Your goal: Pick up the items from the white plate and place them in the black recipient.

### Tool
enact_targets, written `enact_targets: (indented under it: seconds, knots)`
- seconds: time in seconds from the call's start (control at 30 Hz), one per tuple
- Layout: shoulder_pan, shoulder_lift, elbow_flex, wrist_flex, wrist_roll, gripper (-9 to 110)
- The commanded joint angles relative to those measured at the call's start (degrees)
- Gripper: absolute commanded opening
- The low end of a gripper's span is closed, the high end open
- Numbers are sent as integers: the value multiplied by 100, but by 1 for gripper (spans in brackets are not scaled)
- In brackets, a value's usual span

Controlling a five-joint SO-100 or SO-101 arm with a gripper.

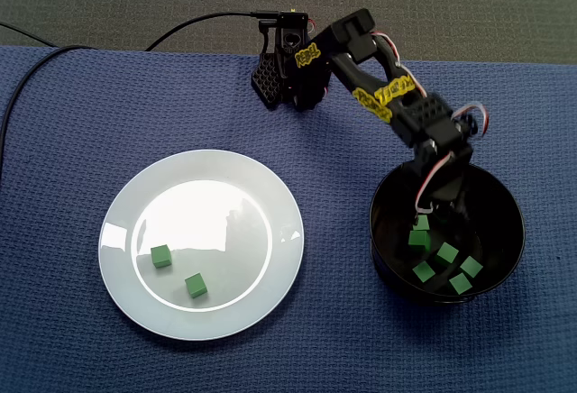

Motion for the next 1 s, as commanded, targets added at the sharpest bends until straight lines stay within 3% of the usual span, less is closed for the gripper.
enact_targets:
  seconds: [0.0,0.2,0.4,0.5,0.7,0.97]
  knots:
    - [431,1213,-1731,1020,-193,37]
    - [2514,2039,-4333,1837,202,40]
    - [6012,2127,-3814,1230,1283,44]
    - [6996,1468,-3604,1037,1582,46]
    - [7436,-659,-3604,1020,624,42]
    - [7066,-3138,-4737,1090,-1441,44]
